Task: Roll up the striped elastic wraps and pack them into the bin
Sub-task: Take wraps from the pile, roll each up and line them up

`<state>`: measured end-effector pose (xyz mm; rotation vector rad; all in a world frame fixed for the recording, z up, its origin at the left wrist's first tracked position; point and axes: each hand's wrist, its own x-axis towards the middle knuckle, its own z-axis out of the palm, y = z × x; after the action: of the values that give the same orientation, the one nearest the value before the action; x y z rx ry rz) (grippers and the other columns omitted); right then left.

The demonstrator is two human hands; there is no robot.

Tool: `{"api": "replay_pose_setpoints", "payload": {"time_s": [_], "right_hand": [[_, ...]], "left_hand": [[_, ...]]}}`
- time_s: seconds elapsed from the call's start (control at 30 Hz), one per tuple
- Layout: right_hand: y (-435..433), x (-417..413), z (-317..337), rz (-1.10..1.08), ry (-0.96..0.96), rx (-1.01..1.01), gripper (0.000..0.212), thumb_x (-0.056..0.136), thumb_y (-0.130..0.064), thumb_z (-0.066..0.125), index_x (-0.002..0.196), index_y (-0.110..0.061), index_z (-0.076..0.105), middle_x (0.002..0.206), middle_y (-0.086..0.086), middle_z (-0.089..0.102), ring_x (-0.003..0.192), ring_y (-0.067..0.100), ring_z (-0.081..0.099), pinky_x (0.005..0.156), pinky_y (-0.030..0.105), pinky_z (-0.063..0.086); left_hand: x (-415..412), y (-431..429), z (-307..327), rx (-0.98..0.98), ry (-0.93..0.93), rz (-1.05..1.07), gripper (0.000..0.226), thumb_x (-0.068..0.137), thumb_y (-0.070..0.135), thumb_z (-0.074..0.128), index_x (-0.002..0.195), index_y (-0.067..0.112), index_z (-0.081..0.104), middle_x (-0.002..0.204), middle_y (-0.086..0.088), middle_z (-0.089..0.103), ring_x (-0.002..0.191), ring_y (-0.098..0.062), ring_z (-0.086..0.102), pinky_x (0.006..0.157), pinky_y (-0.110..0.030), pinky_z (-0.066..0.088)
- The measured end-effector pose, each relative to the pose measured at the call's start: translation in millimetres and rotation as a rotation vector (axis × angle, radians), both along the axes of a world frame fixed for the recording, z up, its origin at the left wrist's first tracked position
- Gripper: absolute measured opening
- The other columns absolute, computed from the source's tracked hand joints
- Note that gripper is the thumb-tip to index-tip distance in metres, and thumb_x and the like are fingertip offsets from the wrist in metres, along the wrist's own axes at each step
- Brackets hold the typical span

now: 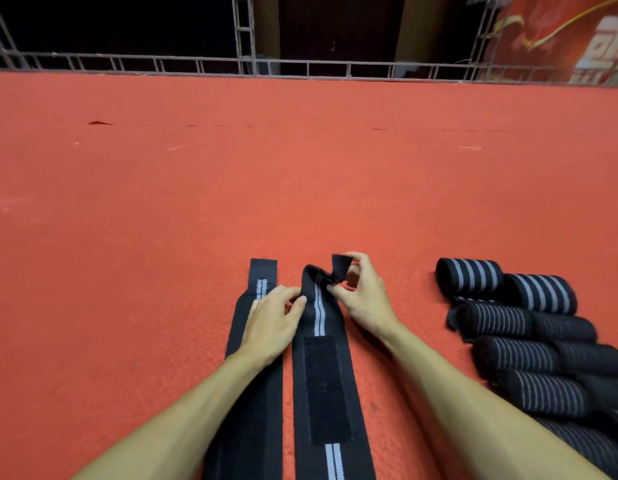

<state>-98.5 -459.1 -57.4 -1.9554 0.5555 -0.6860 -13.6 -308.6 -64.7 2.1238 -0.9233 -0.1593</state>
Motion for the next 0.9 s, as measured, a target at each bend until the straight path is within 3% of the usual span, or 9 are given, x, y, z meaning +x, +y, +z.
{"api": "replay_pose_setpoints", "payload": {"time_s": [0.07,0.13,0.27,0.37,0.43,0.53,0.67,0.73,0.9], "right_hand": [[3.7,-2.6,21.5,-0.073,-0.086,-0.007,0.044,0.074,-0.002,0.076,0.106,-0.021,0.052,0.086,-0.012,0.065,0.076,-0.009,0.061,0.071,0.007,0.043],[5.5,-5.9,50.4,-0.134,-0.170,0.036,0.039,0.073,-0.003,0.078,0.103,-0.016,0.056,0.083,-0.005,0.066,0.075,0.003,0.062,0.072,0.016,0.048],[17.5,-24.6,104.2,-0.118,-0.252,0.207,0.030,0.076,-0.004,0.078,0.101,-0.010,0.063,0.082,0.002,0.068,0.070,0.005,0.062,0.064,0.015,0.050],[33.8,-43.7,133.4,-0.126,-0.305,0.244,0.020,0.079,-0.005,0.075,0.094,-0.010,0.064,0.081,0.003,0.065,0.073,0.010,0.061,0.065,0.018,0.049],[44.6,-57.1,152.3,-0.124,-0.400,0.374,0.024,0.082,-0.001,0.072,0.101,-0.007,0.060,0.086,0.006,0.065,0.075,0.013,0.062,0.067,0.020,0.051],[57.0,-77.8,177.6,-0.040,-0.514,0.555,0.033,0.081,0.004,0.070,0.112,0.000,0.059,0.091,0.011,0.069,0.074,0.017,0.066,0.070,0.027,0.055],[76.7,-98.7,197.7,-0.024,-0.454,0.523,0.023,0.082,-0.002,0.072,0.104,-0.002,0.065,0.089,0.009,0.069,0.070,0.015,0.066,0.066,0.028,0.055],[88.2,-105.4,204.2,-0.018,-0.442,0.497,0.018,0.084,-0.007,0.071,0.100,-0.007,0.064,0.088,0.006,0.068,0.069,0.013,0.065,0.067,0.029,0.055],[119.5,-119.4,211.0,0.013,-0.355,0.377,0.010,0.089,-0.017,0.067,0.093,-0.012,0.060,0.080,0.005,0.066,0.062,0.012,0.061,0.055,0.022,0.053]], "left_hand": [[-6.9,3.0,12.1,-0.099,0.101,-0.075,0.017,0.097,0.025,0.051,0.099,0.016,0.065,0.095,0.002,0.068,0.091,-0.015,0.060,0.085,-0.027,0.043],[-16.0,6.5,29.5,-0.146,0.137,-0.136,0.016,0.097,0.023,0.050,0.095,0.014,0.062,0.091,-0.003,0.067,0.086,-0.017,0.059,0.082,-0.028,0.044],[-36.7,20.8,69.2,-0.194,0.257,-0.198,0.013,0.098,0.023,0.049,0.088,0.019,0.057,0.076,0.007,0.059,0.066,0.000,0.052,0.067,-0.019,0.043],[-49.7,39.6,82.6,-0.106,0.282,-0.288,0.015,0.095,0.024,0.055,0.109,0.022,0.060,0.103,0.007,0.067,0.095,-0.007,0.064,0.087,-0.027,0.051],[-62.0,53.7,91.0,-0.070,0.298,-0.332,0.020,0.096,0.022,0.053,0.115,0.024,0.058,0.111,0.003,0.067,0.099,-0.016,0.065,0.085,-0.035,0.055],[-86.5,70.5,111.2,-0.162,0.436,-0.395,0.017,0.099,0.016,0.049,0.113,0.015,0.059,0.093,-0.005,0.067,0.075,-0.011,0.066,0.058,-0.027,0.054],[-112.7,93.0,142.9,-0.196,0.561,-0.497,0.025,0.098,0.011,0.052,0.122,0.012,0.058,0.074,-0.003,0.060,0.057,-0.007,0.056,0.052,-0.021,0.049],[-123.4,107.4,156.8,-0.238,0.634,-0.540,0.026,0.096,0.011,0.055,0.121,0.012,0.061,0.080,-0.008,0.052,0.053,-0.006,0.045,0.048,-0.015,0.042],[-138.2,140.2,172.8,-0.289,0.768,-0.642,0.032,0.089,0.017,0.064,0.120,0.012,0.063,0.099,-0.008,0.066,0.083,-0.021,0.055,0.074,-0.032,0.042]]}}
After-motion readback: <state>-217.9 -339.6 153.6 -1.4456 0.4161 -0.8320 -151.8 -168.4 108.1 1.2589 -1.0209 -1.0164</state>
